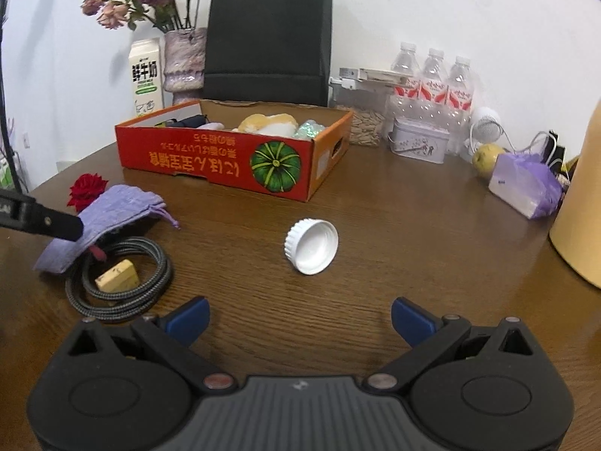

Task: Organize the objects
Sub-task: 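Grasp the lavender pouch with the left gripper while the right grasps the white cap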

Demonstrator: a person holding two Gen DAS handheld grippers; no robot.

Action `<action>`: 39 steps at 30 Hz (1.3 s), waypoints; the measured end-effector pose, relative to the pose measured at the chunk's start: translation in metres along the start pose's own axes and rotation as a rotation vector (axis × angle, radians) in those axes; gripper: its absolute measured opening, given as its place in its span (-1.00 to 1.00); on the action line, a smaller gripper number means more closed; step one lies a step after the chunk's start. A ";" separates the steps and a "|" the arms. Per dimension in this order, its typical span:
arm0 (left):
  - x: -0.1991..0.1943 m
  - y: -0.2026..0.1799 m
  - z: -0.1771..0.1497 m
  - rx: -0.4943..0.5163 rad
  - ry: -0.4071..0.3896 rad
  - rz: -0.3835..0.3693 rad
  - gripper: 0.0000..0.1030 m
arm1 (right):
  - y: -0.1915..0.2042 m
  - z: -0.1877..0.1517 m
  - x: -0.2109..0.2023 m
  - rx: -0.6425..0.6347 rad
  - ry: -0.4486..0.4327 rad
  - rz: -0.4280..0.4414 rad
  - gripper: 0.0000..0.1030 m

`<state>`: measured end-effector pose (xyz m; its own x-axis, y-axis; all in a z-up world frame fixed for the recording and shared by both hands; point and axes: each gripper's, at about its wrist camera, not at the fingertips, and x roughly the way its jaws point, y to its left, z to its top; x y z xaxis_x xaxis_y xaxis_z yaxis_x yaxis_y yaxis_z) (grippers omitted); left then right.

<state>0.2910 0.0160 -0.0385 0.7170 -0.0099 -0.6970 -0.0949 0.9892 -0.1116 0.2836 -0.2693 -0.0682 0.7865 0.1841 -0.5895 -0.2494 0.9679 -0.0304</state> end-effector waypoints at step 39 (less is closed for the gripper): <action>-0.002 0.001 -0.013 -0.023 -0.010 -0.014 0.68 | -0.022 0.038 0.062 -0.017 0.005 0.107 -0.06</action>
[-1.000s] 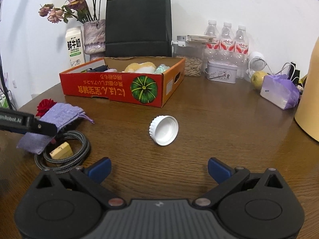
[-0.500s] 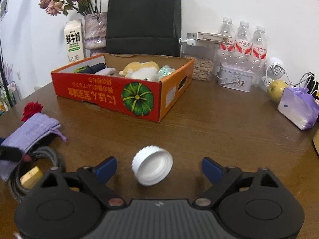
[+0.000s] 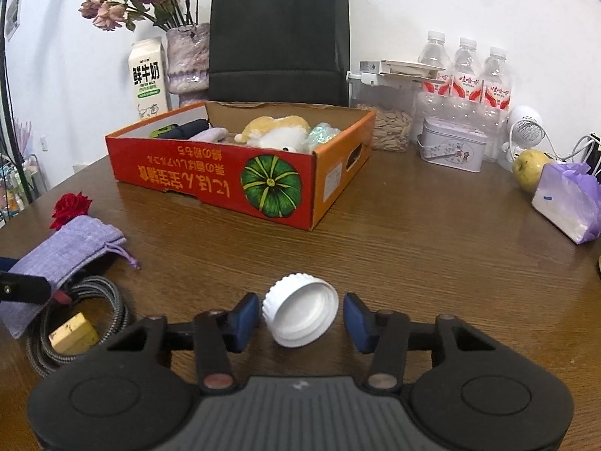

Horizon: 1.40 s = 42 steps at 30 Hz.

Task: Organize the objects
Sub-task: 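Grasp the lavender pouch with the left gripper while the right grasps the white cap, then lift and carry the lavender pouch and white cap with both grippers over the box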

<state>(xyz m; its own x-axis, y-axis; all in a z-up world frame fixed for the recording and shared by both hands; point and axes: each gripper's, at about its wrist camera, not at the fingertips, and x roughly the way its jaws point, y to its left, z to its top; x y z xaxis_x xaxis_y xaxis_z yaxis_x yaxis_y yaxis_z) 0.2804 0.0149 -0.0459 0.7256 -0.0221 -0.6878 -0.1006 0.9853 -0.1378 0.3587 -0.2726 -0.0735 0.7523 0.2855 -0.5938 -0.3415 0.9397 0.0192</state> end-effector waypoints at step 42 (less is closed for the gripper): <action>-0.043 0.046 -0.021 0.116 -0.063 -0.048 -0.44 | 0.059 -0.023 -0.042 -0.010 -0.056 -0.057 -0.23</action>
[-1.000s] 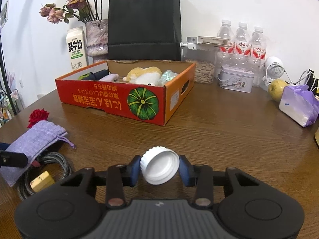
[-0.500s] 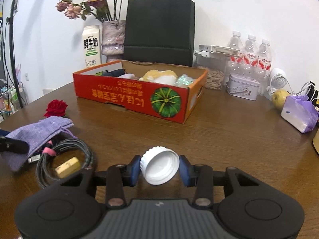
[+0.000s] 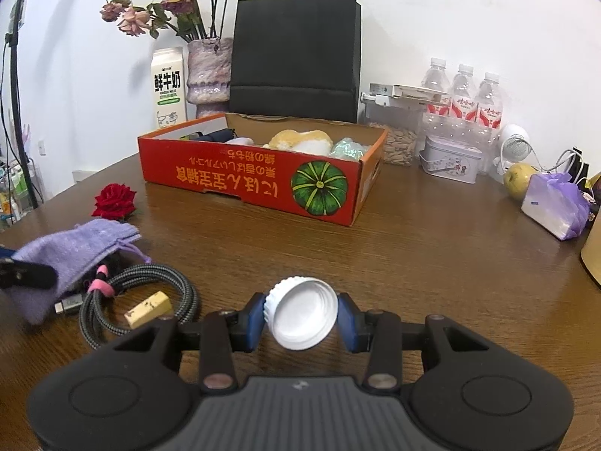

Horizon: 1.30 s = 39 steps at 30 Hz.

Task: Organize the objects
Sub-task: 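Lift and carry the lavender pouch and white cap with both grippers over the box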

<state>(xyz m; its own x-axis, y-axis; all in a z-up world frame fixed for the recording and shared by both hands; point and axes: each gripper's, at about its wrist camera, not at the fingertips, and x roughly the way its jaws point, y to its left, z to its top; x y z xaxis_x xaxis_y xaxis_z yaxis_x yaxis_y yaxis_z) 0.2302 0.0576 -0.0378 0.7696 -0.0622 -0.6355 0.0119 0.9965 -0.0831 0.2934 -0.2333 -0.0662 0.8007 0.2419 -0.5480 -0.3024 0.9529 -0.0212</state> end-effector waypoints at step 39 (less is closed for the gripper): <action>-0.004 -0.014 0.064 0.000 -0.156 -0.041 -0.76 | 0.035 0.039 -0.004 -0.017 -0.099 0.011 -0.23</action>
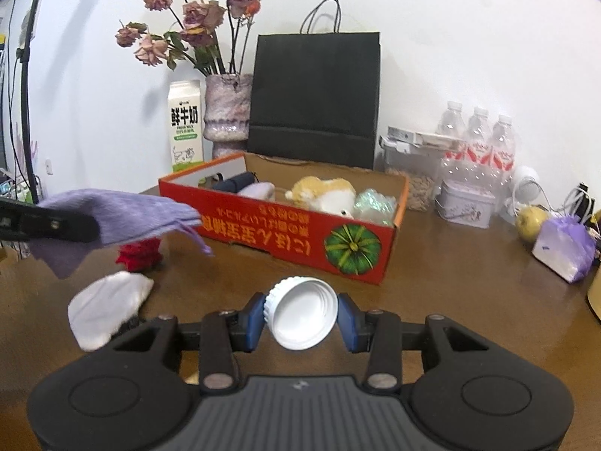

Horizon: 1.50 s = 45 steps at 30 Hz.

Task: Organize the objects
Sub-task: 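Lift and carry the lavender pouch and white cap with both grippers over the box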

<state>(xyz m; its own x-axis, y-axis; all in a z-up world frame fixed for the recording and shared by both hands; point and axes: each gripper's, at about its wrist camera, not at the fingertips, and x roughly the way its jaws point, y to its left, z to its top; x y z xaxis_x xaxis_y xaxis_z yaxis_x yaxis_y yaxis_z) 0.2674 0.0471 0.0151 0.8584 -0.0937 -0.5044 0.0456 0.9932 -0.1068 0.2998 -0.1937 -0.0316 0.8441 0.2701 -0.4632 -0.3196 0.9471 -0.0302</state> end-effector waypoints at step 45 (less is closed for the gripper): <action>0.127 -0.001 0.103 -0.026 -0.042 0.014 -0.76 | -0.012 0.092 0.110 0.000 -0.049 0.011 -0.23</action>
<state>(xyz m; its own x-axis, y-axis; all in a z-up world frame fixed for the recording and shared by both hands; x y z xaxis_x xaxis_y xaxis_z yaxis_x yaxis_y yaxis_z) 0.4290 0.0416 0.0391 0.8793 -0.0765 -0.4700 0.0209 0.9922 -0.1225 0.4365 -0.1592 -0.0008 0.8606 0.2889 -0.4193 -0.3293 0.9439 -0.0255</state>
